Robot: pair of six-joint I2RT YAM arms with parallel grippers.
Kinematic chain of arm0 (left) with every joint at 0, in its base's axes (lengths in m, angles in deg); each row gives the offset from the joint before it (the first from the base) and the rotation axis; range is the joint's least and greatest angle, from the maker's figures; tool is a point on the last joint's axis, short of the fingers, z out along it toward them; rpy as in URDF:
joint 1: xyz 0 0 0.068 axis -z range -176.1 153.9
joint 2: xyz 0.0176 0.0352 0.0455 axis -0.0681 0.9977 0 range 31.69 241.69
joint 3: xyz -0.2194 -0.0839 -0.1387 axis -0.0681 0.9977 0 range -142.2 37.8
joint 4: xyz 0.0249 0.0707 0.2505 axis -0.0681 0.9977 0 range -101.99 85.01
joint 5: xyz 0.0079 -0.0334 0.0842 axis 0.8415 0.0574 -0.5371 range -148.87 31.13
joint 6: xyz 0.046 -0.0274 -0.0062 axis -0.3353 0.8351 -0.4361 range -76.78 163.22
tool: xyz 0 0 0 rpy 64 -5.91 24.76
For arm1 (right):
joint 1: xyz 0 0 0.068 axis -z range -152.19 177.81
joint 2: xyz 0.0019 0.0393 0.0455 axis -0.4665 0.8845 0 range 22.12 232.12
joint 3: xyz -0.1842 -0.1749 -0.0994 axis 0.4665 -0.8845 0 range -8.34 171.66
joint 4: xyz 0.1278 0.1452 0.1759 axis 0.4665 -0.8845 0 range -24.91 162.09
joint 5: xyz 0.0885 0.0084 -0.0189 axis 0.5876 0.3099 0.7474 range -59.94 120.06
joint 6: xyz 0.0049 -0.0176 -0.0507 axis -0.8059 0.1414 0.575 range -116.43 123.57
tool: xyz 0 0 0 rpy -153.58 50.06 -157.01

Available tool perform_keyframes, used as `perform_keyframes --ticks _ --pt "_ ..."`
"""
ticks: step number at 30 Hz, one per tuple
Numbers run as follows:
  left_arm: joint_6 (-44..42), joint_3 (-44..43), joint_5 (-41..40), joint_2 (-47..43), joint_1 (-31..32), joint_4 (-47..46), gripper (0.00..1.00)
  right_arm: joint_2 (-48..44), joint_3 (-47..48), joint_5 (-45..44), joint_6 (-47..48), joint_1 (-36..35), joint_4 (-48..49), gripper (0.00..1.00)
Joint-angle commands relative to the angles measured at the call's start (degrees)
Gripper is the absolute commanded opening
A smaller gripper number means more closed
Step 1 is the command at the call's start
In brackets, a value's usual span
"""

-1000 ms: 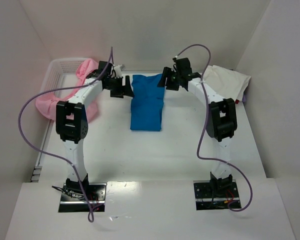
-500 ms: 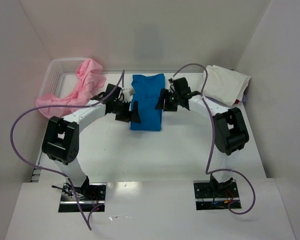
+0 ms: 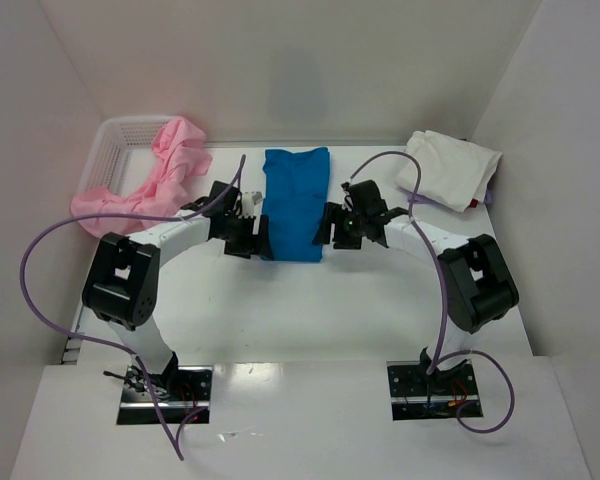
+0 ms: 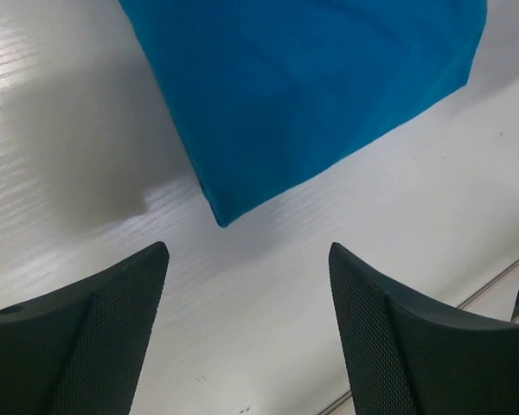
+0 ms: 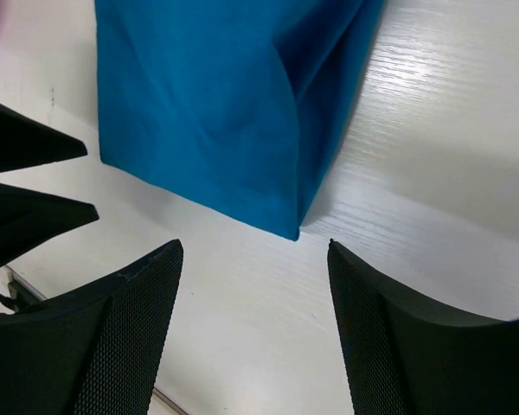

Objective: Fold and stack the t-shirts
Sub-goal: Grab one side of the 2/3 rectangular tshirt with both arms

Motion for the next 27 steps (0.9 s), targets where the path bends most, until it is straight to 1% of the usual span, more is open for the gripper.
perform_keyframes --ticks 1,6,12,19,25,26,27 --pt "0.06 -0.83 0.63 1.54 0.06 -2.42 0.82 0.45 -0.64 -0.95 -1.32 -1.76 4.6 0.74" --pt "0.06 -0.83 -0.68 2.68 0.06 -2.95 0.78 3.26 0.06 -1.47 -1.86 -2.29 5.13 0.71" --pt "0.59 -1.97 -1.21 4.88 0.06 -3.48 0.74 4.93 0.06 -2.53 -1.86 -2.29 4.52 0.64" --pt "0.59 -4.34 -0.69 7.25 0.06 -4.0 0.64 7.4 0.06 -2.01 -2.56 -2.82 5.66 0.56" --pt "0.59 -5.49 -0.68 8.4 0.06 -4.0 0.63 9.15 0.59 -2.01 -3.09 -3.96 6.19 0.54" --pt "0.59 -5.49 0.01 8.4 0.06 -4.0 0.61 9.16 0.59 -2.01 -3.09 -3.96 6.19 0.51" --pt "0.59 -5.49 0.02 9.1 0.06 -4.0 0.57 9.16 0.59 -2.01 -3.09 -3.96 6.19 0.5"
